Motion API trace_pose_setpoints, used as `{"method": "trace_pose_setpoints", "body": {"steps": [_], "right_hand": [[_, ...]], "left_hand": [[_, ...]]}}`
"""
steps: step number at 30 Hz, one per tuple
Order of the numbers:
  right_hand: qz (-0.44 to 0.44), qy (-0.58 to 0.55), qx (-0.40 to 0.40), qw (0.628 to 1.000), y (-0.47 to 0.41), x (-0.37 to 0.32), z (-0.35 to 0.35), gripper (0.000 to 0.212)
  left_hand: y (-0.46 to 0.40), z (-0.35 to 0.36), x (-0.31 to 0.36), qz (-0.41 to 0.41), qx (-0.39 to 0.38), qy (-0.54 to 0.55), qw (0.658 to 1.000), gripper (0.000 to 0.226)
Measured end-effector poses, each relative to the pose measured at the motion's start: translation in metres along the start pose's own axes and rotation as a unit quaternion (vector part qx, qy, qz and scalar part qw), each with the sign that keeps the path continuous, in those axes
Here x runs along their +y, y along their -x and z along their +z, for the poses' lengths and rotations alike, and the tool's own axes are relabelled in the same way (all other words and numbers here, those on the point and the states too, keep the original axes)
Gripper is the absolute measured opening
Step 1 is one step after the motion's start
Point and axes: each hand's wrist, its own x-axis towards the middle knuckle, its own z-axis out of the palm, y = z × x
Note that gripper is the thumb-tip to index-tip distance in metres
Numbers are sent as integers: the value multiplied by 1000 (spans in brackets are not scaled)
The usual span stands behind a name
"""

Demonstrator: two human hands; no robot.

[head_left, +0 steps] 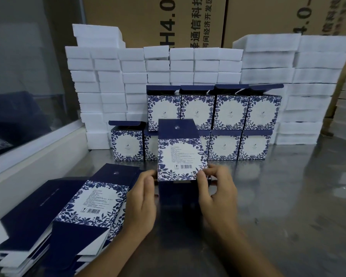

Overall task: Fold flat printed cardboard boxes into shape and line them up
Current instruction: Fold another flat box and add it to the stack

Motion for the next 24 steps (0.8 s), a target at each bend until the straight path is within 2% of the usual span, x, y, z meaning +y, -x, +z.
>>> {"method": "trace_pose_setpoints", "body": {"steps": [2, 5, 6, 9, 11, 13, 14, 17, 19, 20, 22, 24], "right_hand": [[-2, -14, -13, 1000, 0, 3, 1, 4], [15, -28, -37, 999, 1, 6, 3, 25], [27, -24, -44, 998, 2, 7, 3, 29], [66, -2, -52, 996, 4, 8, 0, 35], [95, 9, -58, 994, 5, 9, -1, 28], [126, 9, -75, 989, 5, 6, 0, 22], [148, 2, -87, 985, 5, 4, 0, 32], [179, -30, -121, 976, 5, 2, 0, 71], [182, -95, -146, 968, 3, 0, 0, 82], [182, -140, -159, 960, 3, 0, 0, 80], [192, -212, -166, 944, 3, 0, 1, 62], [222, -250, -157, 929, 1, 1, 0, 44]], "left_hand": [[-3, 0, -2, -3, 26, -15, 1000, 19], [-5, 1, -3, -33, 25, -1, 999, 7], [-5, 1, -4, -53, 20, 12, 998, 16], [-5, 2, -7, -88, -5, 37, 995, 59], [-5, 5, -6, -112, -36, 54, 992, 80], [-3, 6, -6, -138, -43, 66, 987, 91], [-3, 5, -5, -145, -35, 68, 986, 93], [-6, 0, -3, -145, -26, 77, 986, 83], [-7, -2, 1, -147, -46, 133, 979, 65], [-8, -3, 4, -154, -60, 161, 973, 59], [-9, -4, 11, -155, -83, 198, 964, 50], [-11, -4, 13, -159, -100, 213, 959, 51]]}}
